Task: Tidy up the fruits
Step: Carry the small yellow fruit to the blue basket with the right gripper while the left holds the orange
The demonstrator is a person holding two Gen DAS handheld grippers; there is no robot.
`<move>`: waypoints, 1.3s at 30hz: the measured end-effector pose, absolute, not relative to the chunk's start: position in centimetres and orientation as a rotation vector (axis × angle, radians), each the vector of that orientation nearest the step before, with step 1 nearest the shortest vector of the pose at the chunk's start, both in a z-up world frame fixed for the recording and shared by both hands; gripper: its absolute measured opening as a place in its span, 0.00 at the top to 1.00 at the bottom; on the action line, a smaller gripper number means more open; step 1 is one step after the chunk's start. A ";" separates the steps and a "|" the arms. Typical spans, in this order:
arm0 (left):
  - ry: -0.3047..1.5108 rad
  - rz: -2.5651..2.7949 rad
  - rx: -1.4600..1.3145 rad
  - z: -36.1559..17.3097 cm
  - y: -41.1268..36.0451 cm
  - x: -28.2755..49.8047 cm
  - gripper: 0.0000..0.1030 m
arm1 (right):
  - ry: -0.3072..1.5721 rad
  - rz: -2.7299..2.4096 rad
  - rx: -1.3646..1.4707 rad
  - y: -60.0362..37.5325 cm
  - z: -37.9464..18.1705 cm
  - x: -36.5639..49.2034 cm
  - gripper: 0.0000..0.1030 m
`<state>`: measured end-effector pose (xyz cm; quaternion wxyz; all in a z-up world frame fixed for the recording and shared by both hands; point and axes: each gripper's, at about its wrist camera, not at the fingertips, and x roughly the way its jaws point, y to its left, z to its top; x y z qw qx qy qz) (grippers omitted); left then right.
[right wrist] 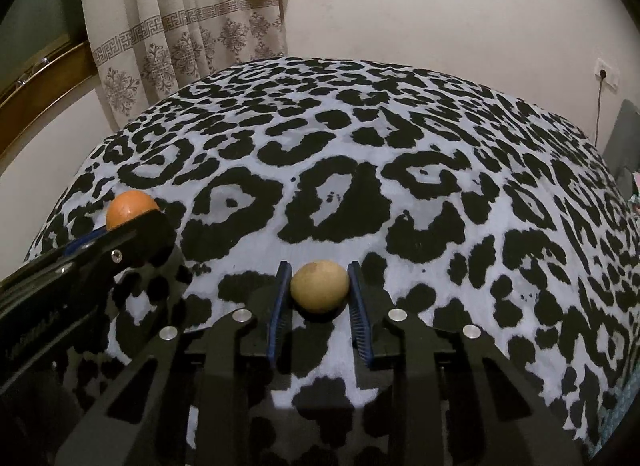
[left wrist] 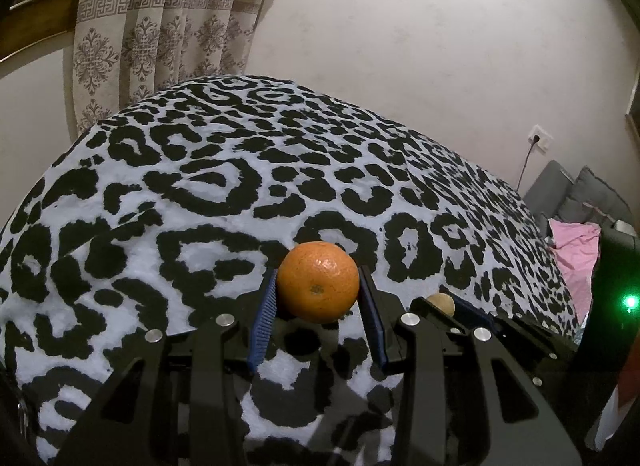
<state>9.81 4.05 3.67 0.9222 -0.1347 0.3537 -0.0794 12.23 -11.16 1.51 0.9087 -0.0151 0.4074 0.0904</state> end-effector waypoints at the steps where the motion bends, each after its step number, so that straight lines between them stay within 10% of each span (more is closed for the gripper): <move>1: 0.725 -0.164 -0.277 3.7 4.1 9.8 0.62 | 0.838 0.176 -0.039 -11.1 1.6 12.0 0.72; 39: 0.660 -0.316 -0.181 4.8 -0.4 6.5 0.62 | 0.729 0.070 0.002 -15.2 5.4 1.7 0.71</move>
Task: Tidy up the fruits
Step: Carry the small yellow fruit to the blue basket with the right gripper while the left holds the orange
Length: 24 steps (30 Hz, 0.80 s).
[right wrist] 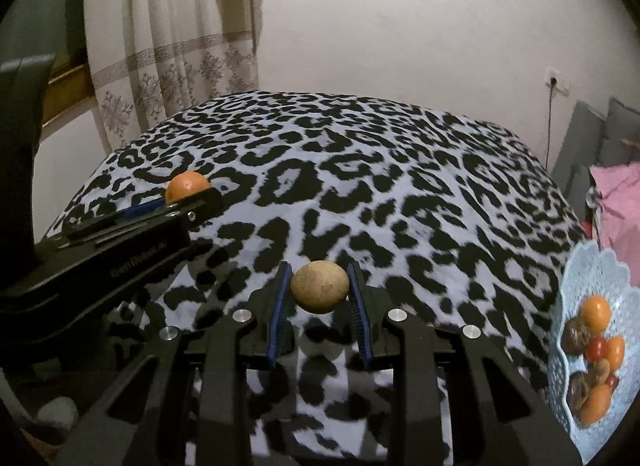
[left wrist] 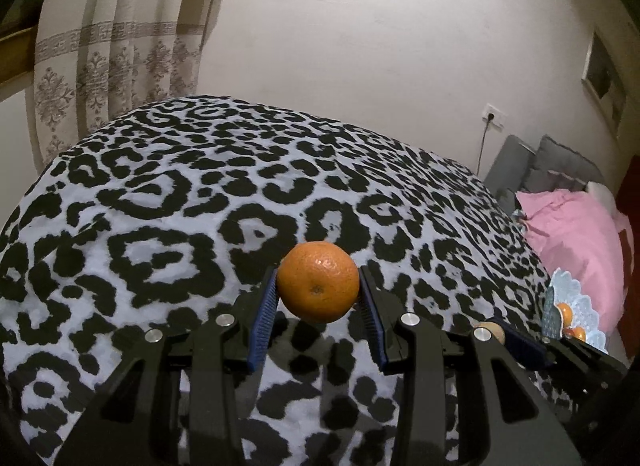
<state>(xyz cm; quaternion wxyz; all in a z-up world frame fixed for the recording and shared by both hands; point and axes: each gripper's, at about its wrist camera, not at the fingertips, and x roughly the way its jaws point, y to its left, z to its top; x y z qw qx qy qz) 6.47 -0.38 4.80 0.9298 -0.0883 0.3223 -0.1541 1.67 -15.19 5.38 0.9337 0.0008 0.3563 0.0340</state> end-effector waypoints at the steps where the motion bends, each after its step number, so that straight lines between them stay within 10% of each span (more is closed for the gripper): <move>1: 0.660 -0.319 -0.177 4.8 -0.5 6.4 0.62 | 0.728 0.067 0.015 -15.5 5.5 1.4 0.71; 24: 0.683 -0.385 -0.095 3.6 -3.7 3.9 0.61 | 0.628 -0.127 0.199 -26.3 8.1 -6.4 0.72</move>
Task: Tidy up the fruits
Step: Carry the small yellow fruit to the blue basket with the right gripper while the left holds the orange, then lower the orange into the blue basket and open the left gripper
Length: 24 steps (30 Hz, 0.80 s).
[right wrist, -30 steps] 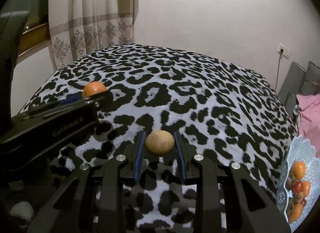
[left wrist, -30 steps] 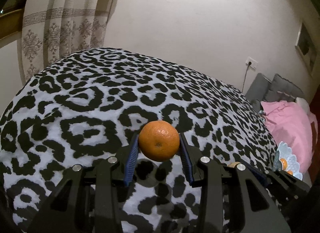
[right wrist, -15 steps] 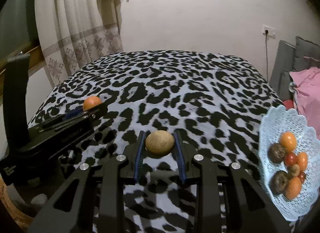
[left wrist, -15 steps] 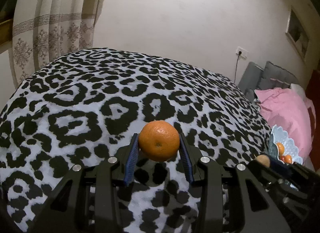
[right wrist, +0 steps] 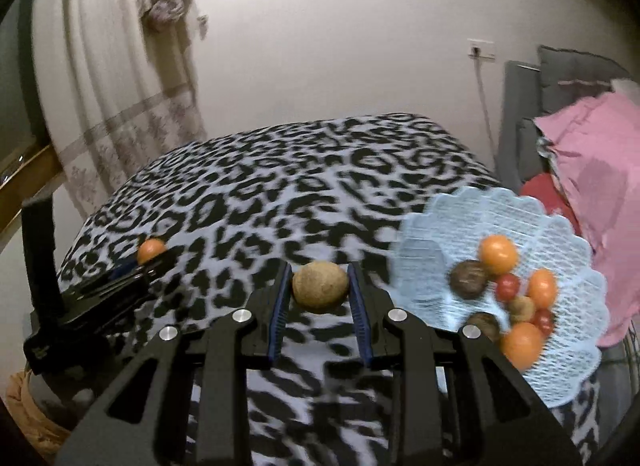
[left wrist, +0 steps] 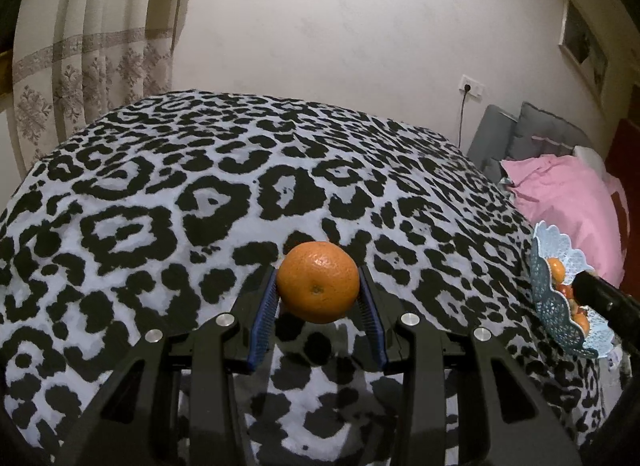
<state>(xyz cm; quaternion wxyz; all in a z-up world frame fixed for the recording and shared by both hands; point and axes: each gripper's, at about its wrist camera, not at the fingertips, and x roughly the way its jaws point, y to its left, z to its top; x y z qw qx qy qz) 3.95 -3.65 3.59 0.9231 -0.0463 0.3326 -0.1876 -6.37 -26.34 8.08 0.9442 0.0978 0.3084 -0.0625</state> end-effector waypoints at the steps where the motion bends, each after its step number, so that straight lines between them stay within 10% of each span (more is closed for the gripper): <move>1: 0.683 -0.385 -0.093 3.6 -3.7 3.9 0.61 | 0.628 -0.144 0.209 -27.1 8.0 -6.6 0.72; 17: 0.728 -0.370 -0.100 2.9 -4.1 3.8 0.61 | 0.635 -0.263 0.339 -34.9 6.7 -7.9 0.71; 24: 0.725 -0.404 -0.097 3.7 -5.3 2.8 0.61 | 0.571 -0.316 0.404 -37.1 7.0 -9.4 0.43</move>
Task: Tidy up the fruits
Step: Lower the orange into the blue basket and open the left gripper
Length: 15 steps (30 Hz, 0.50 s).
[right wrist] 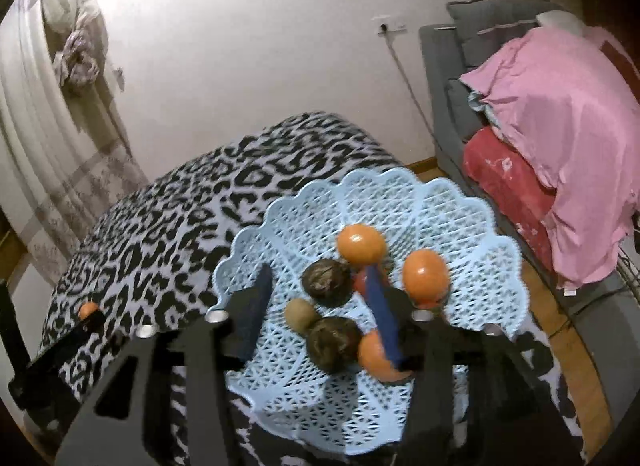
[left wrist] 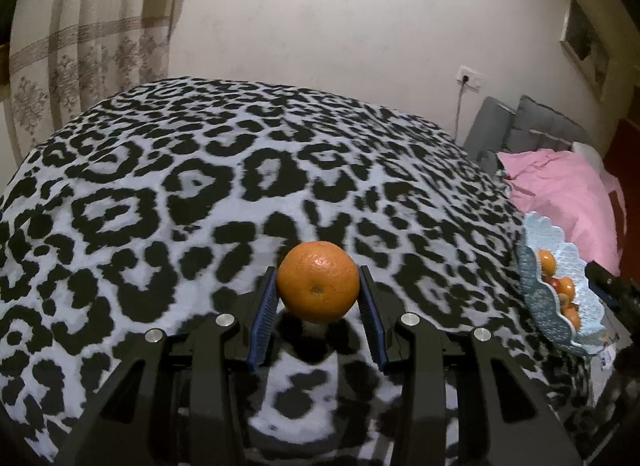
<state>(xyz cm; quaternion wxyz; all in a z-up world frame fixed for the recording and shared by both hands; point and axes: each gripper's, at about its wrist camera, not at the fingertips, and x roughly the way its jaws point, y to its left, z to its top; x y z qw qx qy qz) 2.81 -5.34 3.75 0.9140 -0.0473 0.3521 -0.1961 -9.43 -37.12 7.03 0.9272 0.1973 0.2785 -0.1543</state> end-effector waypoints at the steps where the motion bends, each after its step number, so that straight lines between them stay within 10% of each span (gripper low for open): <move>1: 0.722 -0.415 -0.094 4.0 -5.8 2.5 0.61 | 0.566 -0.320 0.410 -37.4 7.1 -9.6 0.39; 15: 0.707 -0.604 0.007 6.1 -14.5 -1.4 0.61 | 0.482 -0.298 0.466 -40.3 6.7 -13.0 0.03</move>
